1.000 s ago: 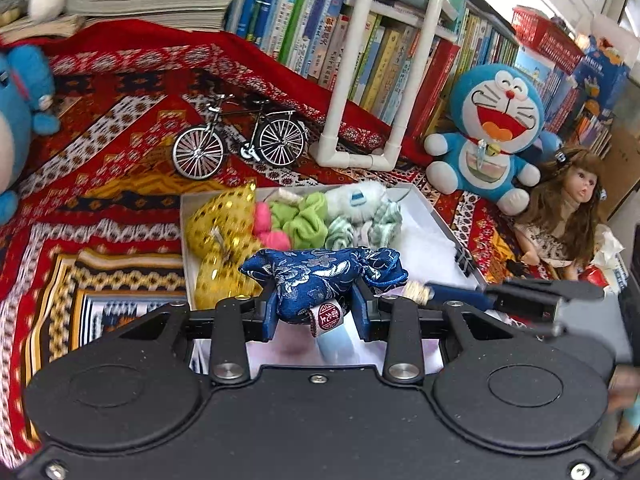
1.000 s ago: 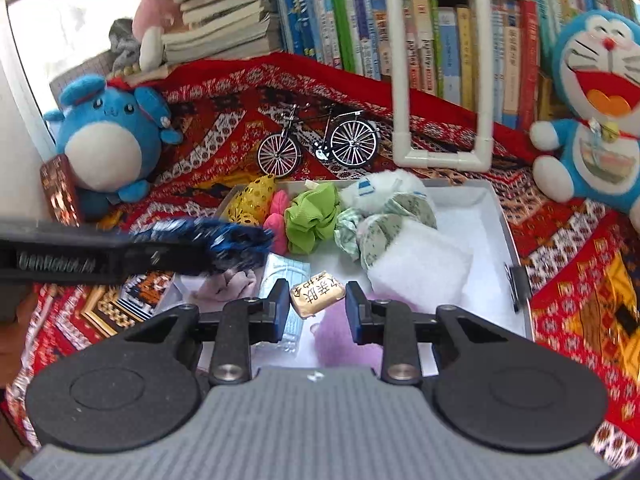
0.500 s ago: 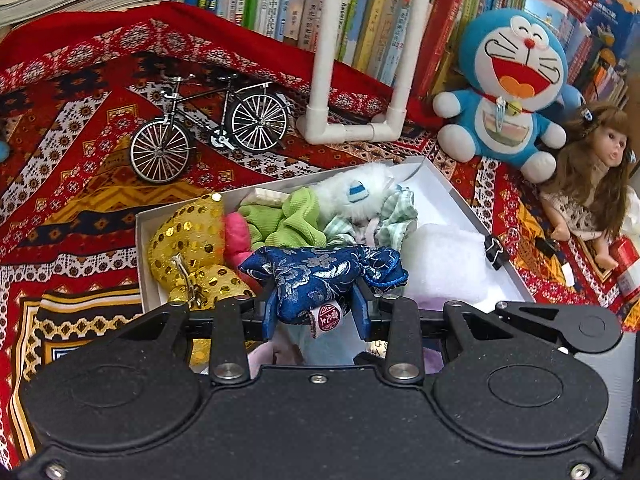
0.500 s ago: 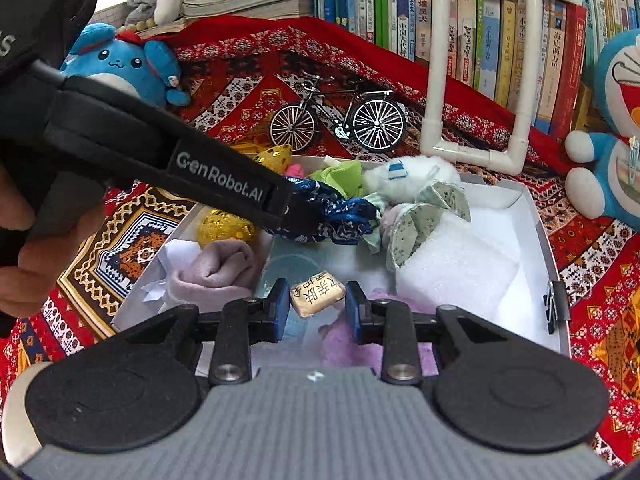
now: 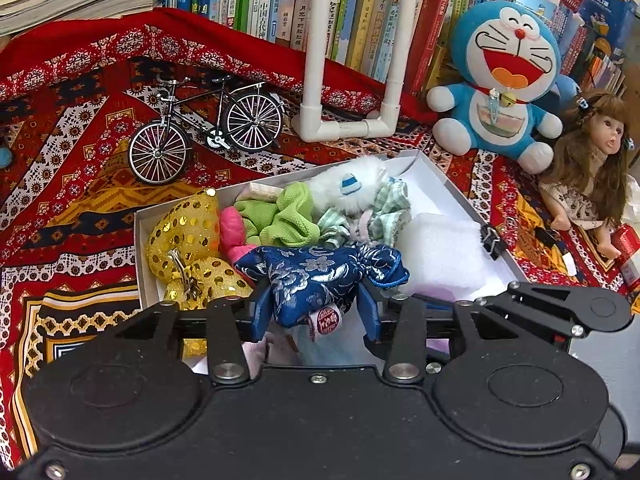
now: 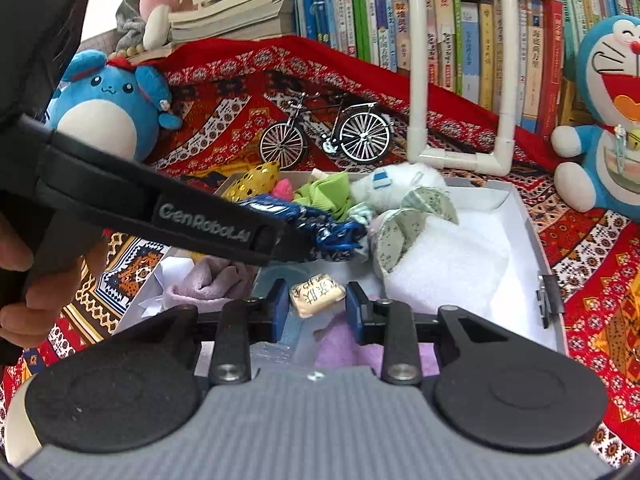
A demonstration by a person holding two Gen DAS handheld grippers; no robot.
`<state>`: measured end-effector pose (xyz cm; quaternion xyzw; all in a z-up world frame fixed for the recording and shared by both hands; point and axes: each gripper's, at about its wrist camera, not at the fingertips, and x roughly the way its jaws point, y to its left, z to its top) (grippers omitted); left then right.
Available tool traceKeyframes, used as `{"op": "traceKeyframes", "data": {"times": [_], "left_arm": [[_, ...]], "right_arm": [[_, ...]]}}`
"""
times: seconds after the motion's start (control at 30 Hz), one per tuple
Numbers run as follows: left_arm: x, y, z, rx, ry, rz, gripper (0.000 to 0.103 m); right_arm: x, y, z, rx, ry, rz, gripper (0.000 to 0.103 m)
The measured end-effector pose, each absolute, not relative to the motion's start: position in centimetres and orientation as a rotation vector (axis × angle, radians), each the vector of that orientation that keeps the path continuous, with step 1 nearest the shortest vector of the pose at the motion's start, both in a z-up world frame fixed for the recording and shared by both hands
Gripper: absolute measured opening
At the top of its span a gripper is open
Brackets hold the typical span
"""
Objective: Organize soft objects
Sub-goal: 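Lower the pouch into the tray with left gripper while right gripper releases the beige block, then withdraw both grippers from the tray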
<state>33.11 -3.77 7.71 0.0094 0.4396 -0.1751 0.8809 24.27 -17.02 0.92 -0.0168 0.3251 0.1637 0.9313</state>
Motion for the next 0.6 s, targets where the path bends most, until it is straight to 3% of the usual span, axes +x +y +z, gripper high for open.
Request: {"op": "traceKeyframes", "data": {"times": [0.03,0.37,0.43,0.6], "left_arm": [[32.9,-3.8,7.9,0.019,0.913,-0.367,0.048],[29.9,-3.4,11.1,0.024,0.811,-0.355,0.076],[28.9,-3.3,11.8,0.032,0.784,-0.355,0.079],[25.5,-2.9,13.8,0.049,0.701,-0.339,0.087]], "right_arm": [[24.1,-17.1,1.0,-0.031,0.660,0.334,0.056],[21.8,-18.0,2.5,-0.044,0.593,0.309,0.072],[20.9,-18.3,3.0,-0.055,0.550,0.280,0.086],[18.9,-19.5,4.2,-0.055,0.449,0.227,0.094]]}}
